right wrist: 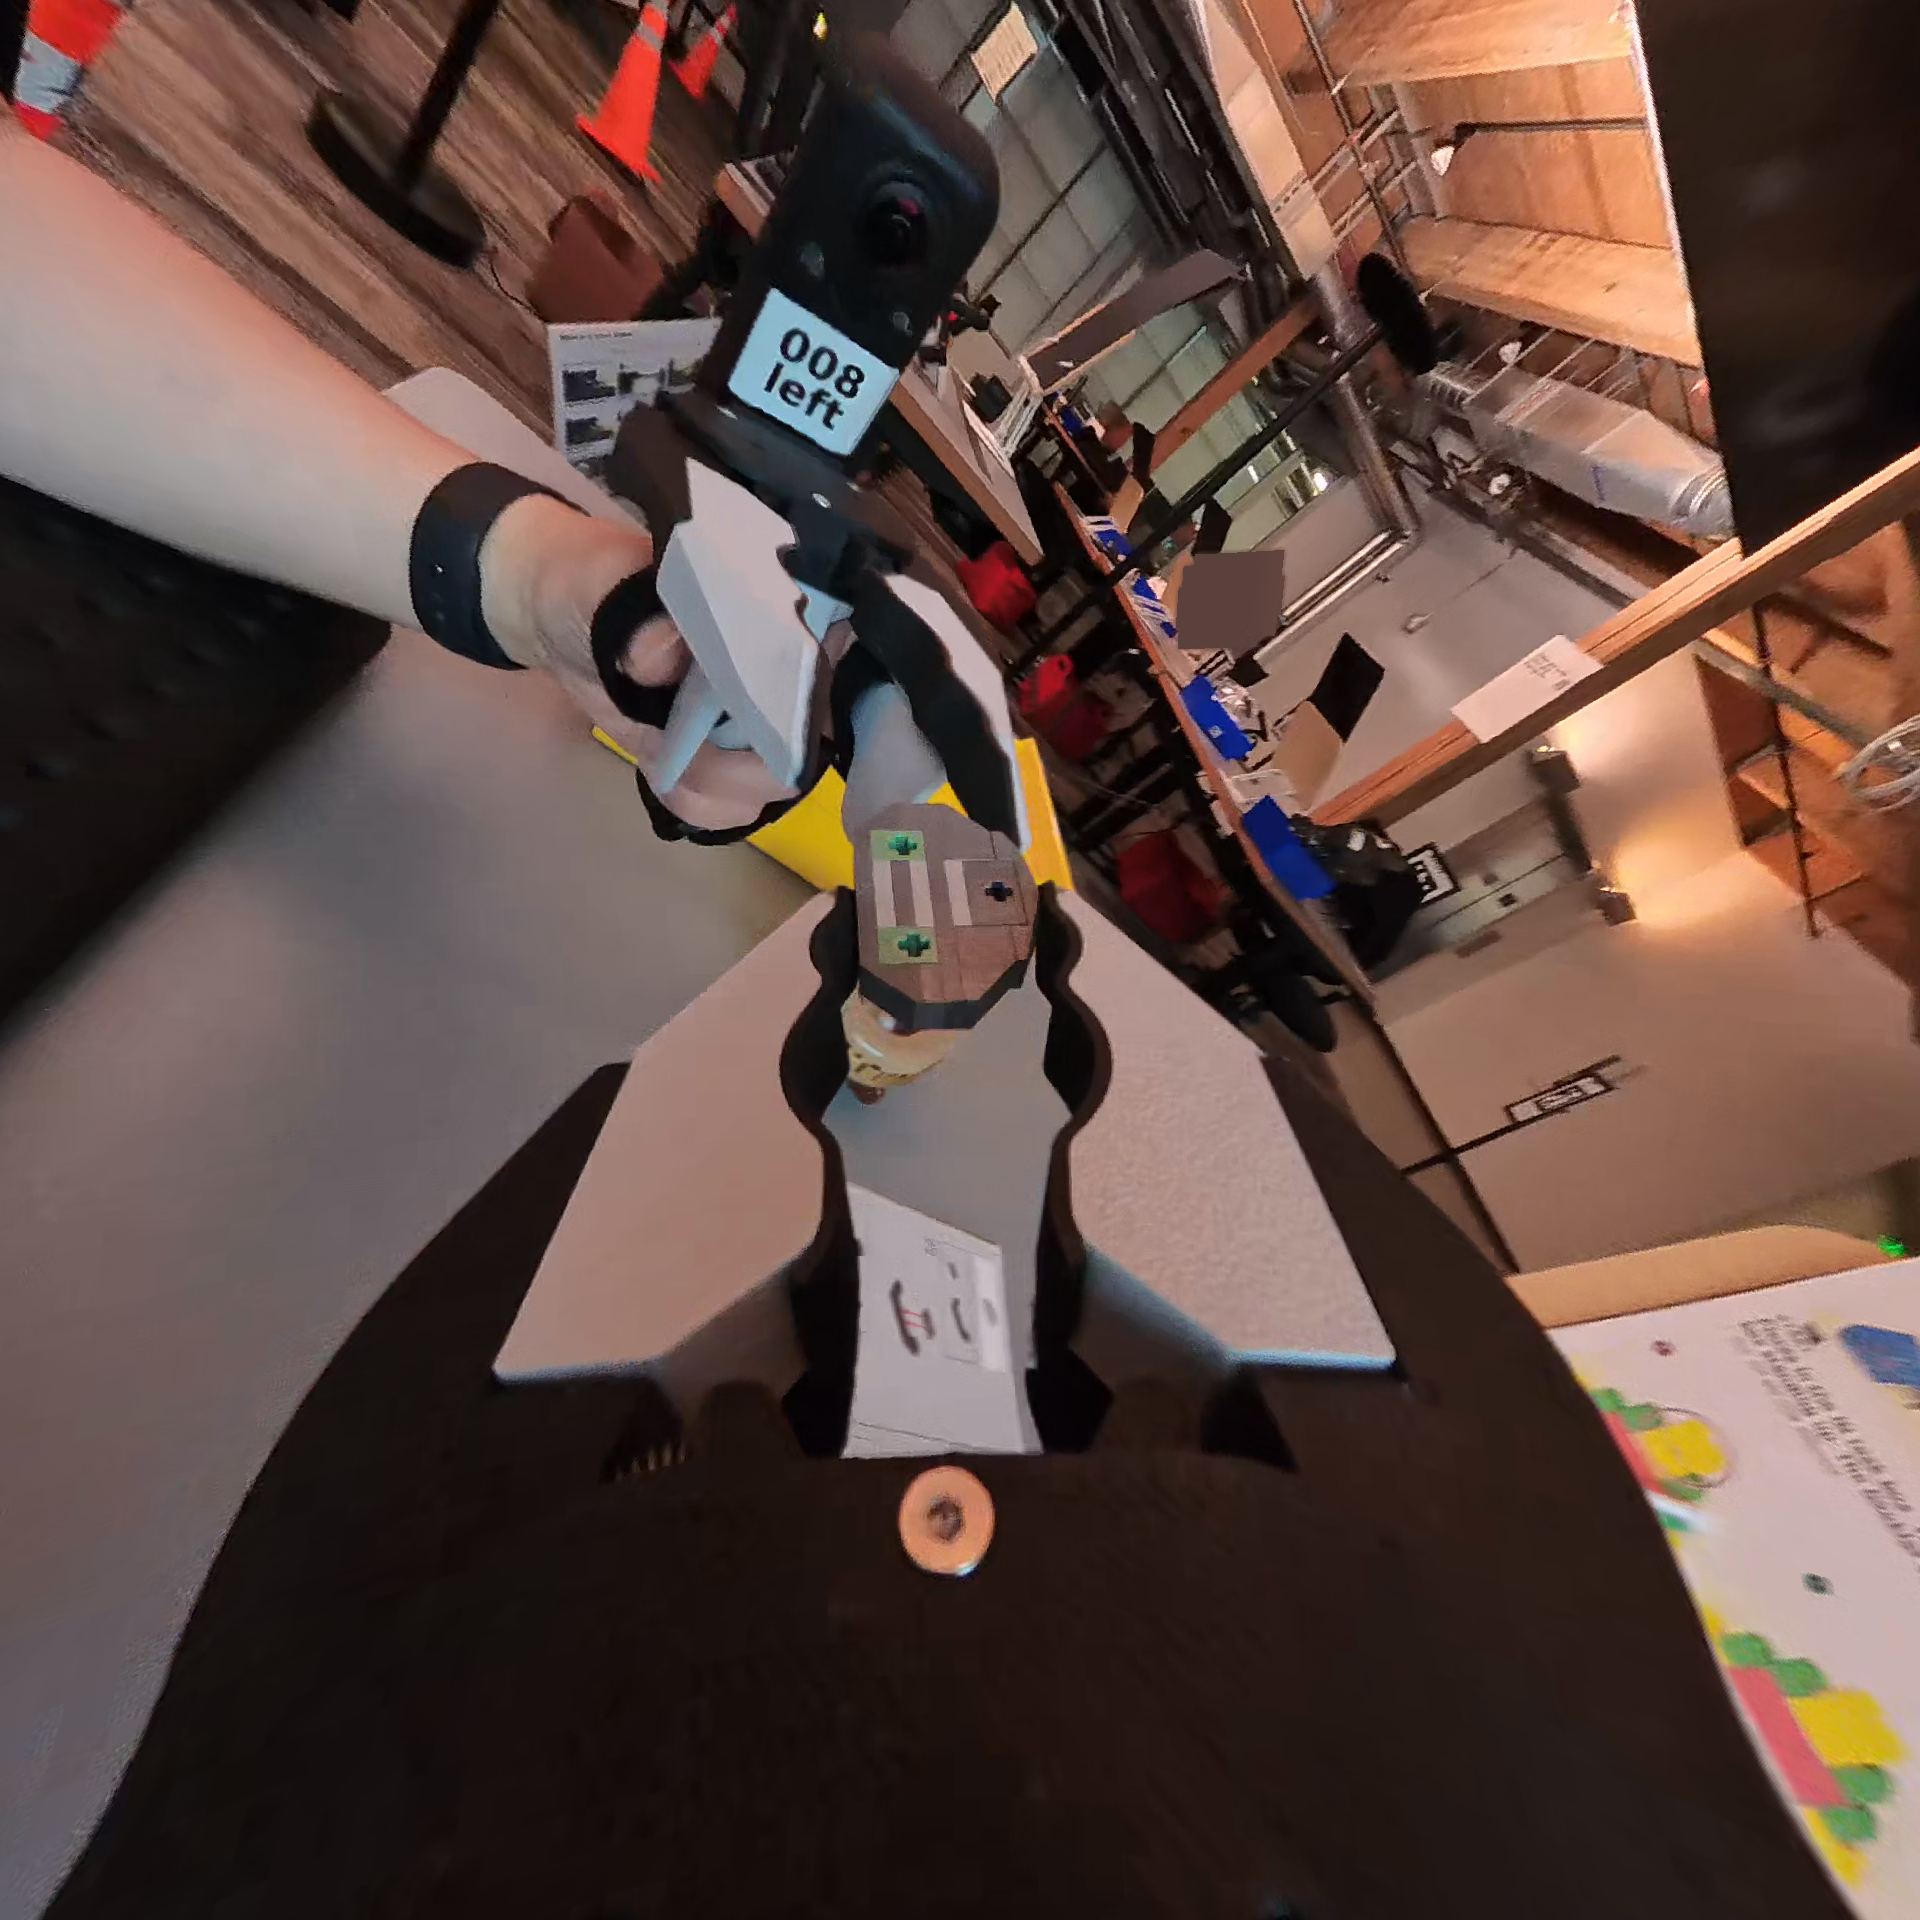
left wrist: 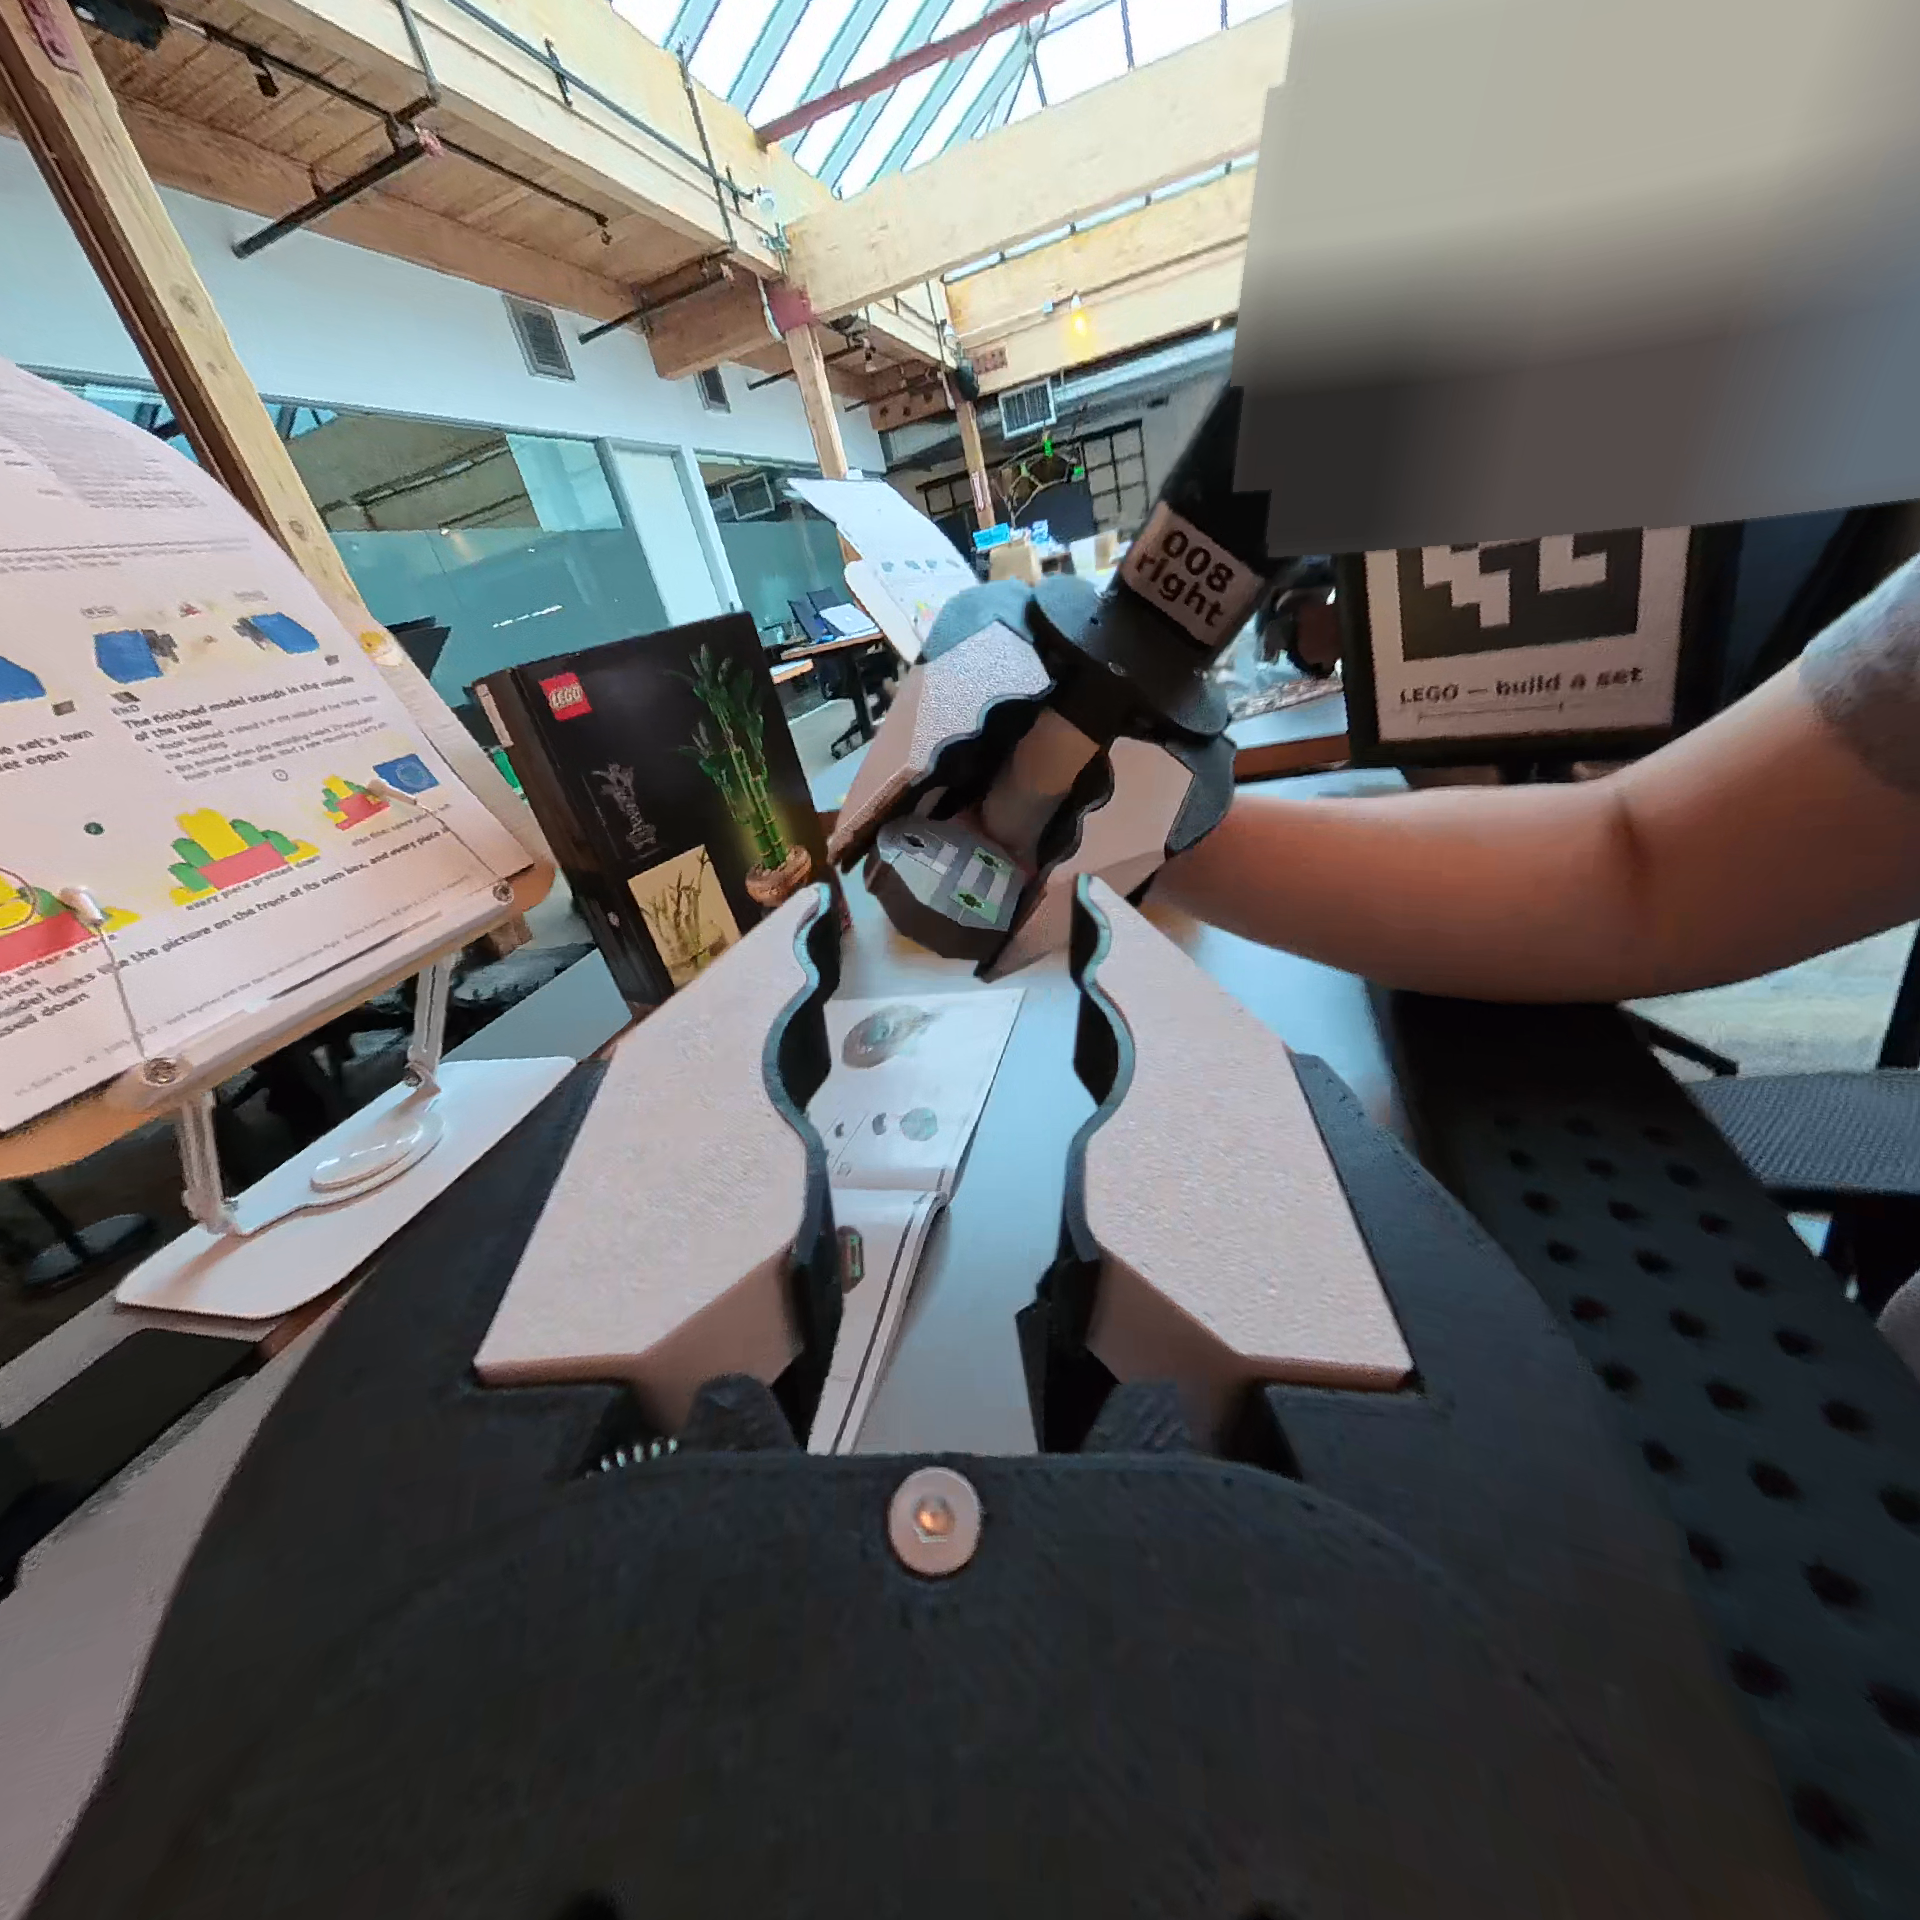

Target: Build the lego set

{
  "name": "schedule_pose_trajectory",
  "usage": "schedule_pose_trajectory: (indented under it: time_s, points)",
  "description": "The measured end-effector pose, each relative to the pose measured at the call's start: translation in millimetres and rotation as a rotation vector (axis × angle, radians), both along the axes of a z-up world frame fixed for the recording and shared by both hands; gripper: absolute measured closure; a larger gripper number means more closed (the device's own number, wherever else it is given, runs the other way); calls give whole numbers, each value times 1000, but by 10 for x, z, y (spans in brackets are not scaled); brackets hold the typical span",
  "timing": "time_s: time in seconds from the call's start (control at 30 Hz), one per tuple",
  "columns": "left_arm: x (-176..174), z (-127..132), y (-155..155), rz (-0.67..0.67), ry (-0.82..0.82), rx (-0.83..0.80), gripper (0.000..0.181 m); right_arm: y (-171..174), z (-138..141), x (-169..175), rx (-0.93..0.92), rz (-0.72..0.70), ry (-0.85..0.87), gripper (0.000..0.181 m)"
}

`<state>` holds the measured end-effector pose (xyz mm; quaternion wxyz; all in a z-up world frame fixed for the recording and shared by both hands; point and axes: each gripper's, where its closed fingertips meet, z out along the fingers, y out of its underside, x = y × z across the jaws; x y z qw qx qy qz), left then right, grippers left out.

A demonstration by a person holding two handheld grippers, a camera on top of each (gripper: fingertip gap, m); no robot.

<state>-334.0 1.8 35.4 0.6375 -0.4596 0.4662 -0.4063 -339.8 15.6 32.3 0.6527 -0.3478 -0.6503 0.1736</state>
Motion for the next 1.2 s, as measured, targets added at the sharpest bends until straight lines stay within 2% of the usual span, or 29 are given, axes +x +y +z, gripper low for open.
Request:
schedule_pose_trajectory:
  time_s: [0.13,0.2,0.33,0.53,0.6,0.77,0.9,0.97,1.07,1.2]
  points:
    - [-14,200,-51,0,-47,21,141,-68,191,50,100,-35,-23,148]
    - [-1,346,-29,9,-71,-16,151,-114,348,93,163,-59,-22,148]
    - [150,592,-70,-131,-64,-231,151,-150,666,197,286,-124,-31,148]
    - [425,1026,-94,-319,-93,-403,156,-146,1025,364,386,-161,2,148]
    - [570,1007,-84,-356,-32,-445,169,-122,1053,437,426,-183,16,148]
    - [791,1003,7,-476,3,-577,170,-5,1062,636,460,-246,47,148]
    - [812,920,82,-465,-20,-596,173,57,980,638,422,-234,48,148]
    - [785,916,115,-455,-29,-619,173,45,1003,608,390,-201,101,147]
    - [714,953,166,-422,-55,-620,173,41,1111,646,337,-177,190,133]
    - [685,955,156,-409,-46,-629,173,2,1080,641,322,-145,182,144]
